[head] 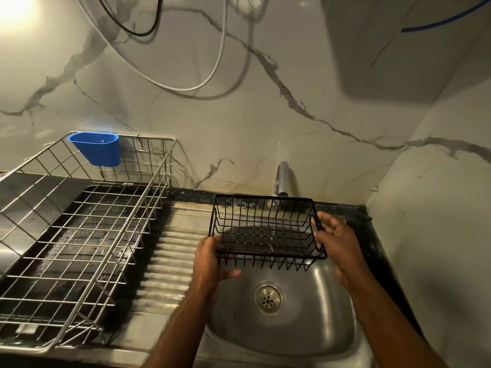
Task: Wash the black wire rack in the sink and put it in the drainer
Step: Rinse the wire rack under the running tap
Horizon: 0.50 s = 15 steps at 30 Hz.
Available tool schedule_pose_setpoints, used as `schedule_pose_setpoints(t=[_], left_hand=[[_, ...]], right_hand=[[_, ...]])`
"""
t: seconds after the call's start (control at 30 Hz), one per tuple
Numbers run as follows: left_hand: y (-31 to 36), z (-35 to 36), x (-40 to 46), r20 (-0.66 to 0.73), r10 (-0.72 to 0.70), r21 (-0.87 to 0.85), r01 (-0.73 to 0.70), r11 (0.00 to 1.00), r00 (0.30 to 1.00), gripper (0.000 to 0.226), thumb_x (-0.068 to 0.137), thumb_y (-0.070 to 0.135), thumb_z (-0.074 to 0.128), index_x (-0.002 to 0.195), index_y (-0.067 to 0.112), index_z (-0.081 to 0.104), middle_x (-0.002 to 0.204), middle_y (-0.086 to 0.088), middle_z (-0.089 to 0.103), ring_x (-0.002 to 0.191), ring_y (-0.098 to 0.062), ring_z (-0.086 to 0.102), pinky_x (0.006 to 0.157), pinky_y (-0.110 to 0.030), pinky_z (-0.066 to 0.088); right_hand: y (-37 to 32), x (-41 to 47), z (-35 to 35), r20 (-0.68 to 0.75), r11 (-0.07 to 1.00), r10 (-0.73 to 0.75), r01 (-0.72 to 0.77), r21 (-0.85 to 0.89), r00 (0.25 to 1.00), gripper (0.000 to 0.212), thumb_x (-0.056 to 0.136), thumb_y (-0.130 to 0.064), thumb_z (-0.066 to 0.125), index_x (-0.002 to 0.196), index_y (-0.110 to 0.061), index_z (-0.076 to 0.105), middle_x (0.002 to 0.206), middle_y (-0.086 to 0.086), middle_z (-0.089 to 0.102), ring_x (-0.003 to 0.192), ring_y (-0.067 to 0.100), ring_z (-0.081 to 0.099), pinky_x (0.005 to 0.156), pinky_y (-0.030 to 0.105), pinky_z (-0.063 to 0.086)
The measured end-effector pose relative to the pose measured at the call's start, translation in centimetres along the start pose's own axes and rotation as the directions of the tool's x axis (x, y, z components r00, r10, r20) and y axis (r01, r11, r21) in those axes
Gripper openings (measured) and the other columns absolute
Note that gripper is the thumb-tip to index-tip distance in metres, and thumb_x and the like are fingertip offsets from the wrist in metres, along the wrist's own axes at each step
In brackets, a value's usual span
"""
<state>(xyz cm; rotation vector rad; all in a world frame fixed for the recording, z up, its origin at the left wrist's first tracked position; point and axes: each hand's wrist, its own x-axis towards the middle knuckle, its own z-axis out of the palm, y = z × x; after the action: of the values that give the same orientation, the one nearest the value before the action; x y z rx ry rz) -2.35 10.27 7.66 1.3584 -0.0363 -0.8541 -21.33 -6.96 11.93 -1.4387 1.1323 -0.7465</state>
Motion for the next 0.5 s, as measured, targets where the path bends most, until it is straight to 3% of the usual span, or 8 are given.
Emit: schedule_pose_setpoints(t=[0.5], left_hand=[[-0.01,-0.29,0.03,0.004,0.015,-0.015,-0.014,1.0,1.0,0.021,0.105,0.028,0.041,0.114,0.018,0.057,0.115,-0.011,0.058,0.107,-0.034,0.062,0.065,-0.047,0.059]], right_hand=[[0.24,0.05,-0.17,0.001,0.999,0.005,-0.005,-0.035,1.0,0.056,0.09,0.004,0.058,0.138,-0.025,0.055,0.136,-0.003,0.061,0.126,0.011,0.054,0.076,0.02,0.044]])
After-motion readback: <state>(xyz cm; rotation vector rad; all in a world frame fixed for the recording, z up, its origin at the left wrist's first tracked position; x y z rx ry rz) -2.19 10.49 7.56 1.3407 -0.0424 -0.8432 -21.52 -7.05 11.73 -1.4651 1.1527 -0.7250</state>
